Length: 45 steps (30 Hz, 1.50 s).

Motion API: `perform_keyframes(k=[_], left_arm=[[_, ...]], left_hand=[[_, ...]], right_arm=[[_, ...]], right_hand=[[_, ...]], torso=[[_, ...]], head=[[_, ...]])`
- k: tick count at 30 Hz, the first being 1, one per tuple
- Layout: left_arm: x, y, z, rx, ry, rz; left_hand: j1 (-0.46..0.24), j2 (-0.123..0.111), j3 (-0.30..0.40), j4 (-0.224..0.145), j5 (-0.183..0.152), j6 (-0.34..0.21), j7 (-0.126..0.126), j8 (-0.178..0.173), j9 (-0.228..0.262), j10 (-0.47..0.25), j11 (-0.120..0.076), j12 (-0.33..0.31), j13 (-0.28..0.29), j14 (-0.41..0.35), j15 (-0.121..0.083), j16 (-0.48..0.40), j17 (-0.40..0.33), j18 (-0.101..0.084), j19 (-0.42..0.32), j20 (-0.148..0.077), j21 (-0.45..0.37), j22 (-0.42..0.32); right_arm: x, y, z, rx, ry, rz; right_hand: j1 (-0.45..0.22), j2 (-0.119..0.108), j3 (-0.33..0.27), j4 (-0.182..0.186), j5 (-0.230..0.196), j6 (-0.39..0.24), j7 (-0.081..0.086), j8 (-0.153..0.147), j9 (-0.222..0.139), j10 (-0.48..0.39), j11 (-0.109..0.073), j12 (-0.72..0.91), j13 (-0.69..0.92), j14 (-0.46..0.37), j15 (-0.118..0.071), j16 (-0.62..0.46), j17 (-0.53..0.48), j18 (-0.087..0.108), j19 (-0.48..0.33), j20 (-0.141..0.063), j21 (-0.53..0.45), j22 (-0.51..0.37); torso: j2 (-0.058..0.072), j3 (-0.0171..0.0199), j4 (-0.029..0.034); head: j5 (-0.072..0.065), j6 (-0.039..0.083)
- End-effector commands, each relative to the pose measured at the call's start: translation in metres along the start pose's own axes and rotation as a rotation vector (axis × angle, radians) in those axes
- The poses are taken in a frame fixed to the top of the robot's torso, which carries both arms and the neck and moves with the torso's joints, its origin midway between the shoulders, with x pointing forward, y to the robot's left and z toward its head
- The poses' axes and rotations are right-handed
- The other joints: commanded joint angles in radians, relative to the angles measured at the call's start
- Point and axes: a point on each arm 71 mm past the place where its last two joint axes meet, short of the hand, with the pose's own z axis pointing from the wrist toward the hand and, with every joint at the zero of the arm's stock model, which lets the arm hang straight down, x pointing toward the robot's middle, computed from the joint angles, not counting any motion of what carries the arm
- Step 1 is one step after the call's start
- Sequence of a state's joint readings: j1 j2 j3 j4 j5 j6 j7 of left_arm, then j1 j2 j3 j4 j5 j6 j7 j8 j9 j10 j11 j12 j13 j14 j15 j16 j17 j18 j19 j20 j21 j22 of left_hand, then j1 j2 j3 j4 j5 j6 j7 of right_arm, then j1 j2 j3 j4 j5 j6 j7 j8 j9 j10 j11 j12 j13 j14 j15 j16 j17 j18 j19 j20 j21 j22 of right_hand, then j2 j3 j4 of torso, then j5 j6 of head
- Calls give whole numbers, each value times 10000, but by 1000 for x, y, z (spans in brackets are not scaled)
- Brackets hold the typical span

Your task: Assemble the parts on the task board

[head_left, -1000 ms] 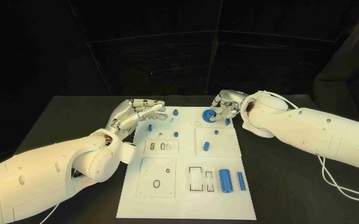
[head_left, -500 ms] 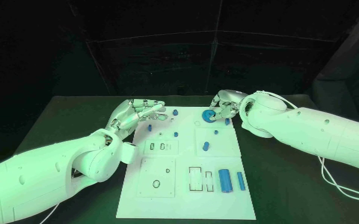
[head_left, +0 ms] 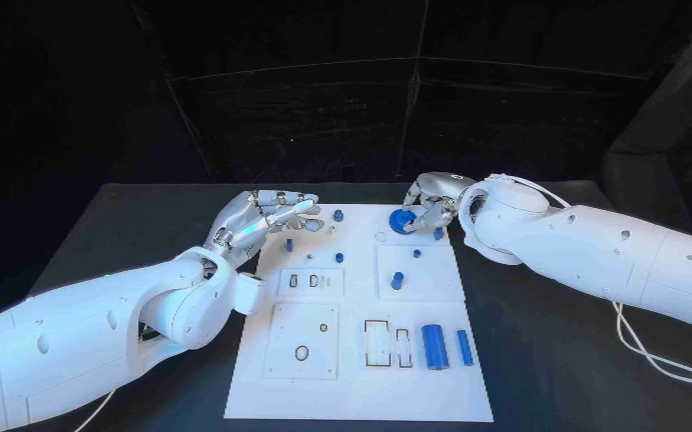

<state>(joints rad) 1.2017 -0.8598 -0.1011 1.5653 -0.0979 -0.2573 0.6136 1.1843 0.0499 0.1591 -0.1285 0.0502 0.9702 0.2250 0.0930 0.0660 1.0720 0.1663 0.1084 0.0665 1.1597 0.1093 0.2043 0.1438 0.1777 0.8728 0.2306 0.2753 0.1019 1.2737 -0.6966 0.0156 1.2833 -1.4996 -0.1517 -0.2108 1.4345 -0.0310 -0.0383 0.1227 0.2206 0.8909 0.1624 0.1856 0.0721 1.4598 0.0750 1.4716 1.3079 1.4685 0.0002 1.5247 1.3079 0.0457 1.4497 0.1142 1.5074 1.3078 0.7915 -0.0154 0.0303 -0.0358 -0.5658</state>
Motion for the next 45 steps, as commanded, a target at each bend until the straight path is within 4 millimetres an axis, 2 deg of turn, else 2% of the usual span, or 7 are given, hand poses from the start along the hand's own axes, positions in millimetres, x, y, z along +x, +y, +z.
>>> perform_keyframes(k=[1, 8, 15, 18, 24, 35, 45], left_arm=[[2, -1, 1, 27, 131, -114], [1, -1, 1, 10, 139, -119], [2, -1, 1, -6, 160, -134], [2, -1, 1, -18, 165, -138], [0, 0, 0, -35, 132, -116], [-6, -1, -2, -20, 8, -33], [-10, -2, -3, 24, -107, 43]], left_hand=[[-57, 46, 19, -56, 33, 32, 22, -52, -5, -20, 6, -67, -2, -25, 62, -70, 14, 73, 56, 35, -36, -15], [-47, 64, 33, -67, 30, 36, 20, -55, -4, -17, 5, -72, -1, -23, 61, -77, 17, 74, 58, 35, -41, -21], [-40, 78, 44, -76, 26, 38, 19, -59, -4, -14, 4, -77, -1, -21, 61, -83, 19, 74, 61, 35, -45, -26], [-34, 90, 53, -83, 24, 40, 18, -61, -4, -11, 3, -80, 0, -20, 60, -88, 21, 75, 63, 35, -48, -30], [-28, 99, 61, -89, 24, 41, 18, -63, -3, -9, 2, -83, 0, -19, 59, -92, 23, 75, 64, 35, -50, -32], [-11, 116, 81, -109, 24, 45, 15, -67, -3, -3, -1, -89, 1, -16, 57, -101, 27, 76, 68, 34, -56, -40], [-11, 116, 81, -109, 24, 45, 15, -67, -3, -3, -1, -89, 1, -16, 57, -101, 27, 76, 68, 34, -56, -40]], right_arm=[[0, 2, 1, -116, 96, -265], [0, 3, 2, -82, -79, -416], [-2, 6, 2, -92, -547, -519], [-3, 8, 0, -179, -781, -482], [-7, 18, -5, -451, -1326, -304], [-11, 63, -14, -1426, -2344, -641], [-4, 111, -4, -2288, -2579, -911]], right_hand=[[118, 41, 4, -72, -53, 97, -18, 43, 4, 394, 0, 70, 1472, 786, 23, 48, 1452, -98, 82, 6, 50, 1036], [197, 212, 209, -223, -122, 383, -38, 132, 14, 465, -19, 160, 1593, 789, 4, 60, 1477, -109, 113, -11, 74, 1092], [297, 507, 631, -376, -275, 981, -204, 299, 51, 584, -154, 296, 1774, 793, -123, 70, 1506, -132, 191, -103, 121, 1214], [275, 573, 798, -413, -123, 1117, -259, 279, 42, 623, -207, 339, 1834, 796, -177, 74, 1519, -144, 227, -157, 141, 1266], [96, 506, 1044, -442, 272, 1234, -300, 144, 1, 671, -250, 386, 1906, 801, -223, 81, 1542, -170, 307, -219, 184, 1381], [-260, 279, 1277, -386, 594, 1288, -291, -60, -33, 692, -250, 394, 1935, 808, -227, 89, 1570, -211, 433, -233, 250, 1561], [-303, 250, 1348, -381, 628, 1271, -284, -118, -41, 685, -246, 380, 1925, 808, -221, 88, 1570, -229, 490, -231, 278, 1641]], torso=[[3, 2, -1], [6, 0, -6], [0, -4, 0], [-2, -2, 3], [-8, 5, -9], [1, -16, 18], [6, -30, 30]], head=[[-6, -13], [-9, -37], [-19, -32], [-9, -26], [11, 6], [38, 82], [59, 73]])
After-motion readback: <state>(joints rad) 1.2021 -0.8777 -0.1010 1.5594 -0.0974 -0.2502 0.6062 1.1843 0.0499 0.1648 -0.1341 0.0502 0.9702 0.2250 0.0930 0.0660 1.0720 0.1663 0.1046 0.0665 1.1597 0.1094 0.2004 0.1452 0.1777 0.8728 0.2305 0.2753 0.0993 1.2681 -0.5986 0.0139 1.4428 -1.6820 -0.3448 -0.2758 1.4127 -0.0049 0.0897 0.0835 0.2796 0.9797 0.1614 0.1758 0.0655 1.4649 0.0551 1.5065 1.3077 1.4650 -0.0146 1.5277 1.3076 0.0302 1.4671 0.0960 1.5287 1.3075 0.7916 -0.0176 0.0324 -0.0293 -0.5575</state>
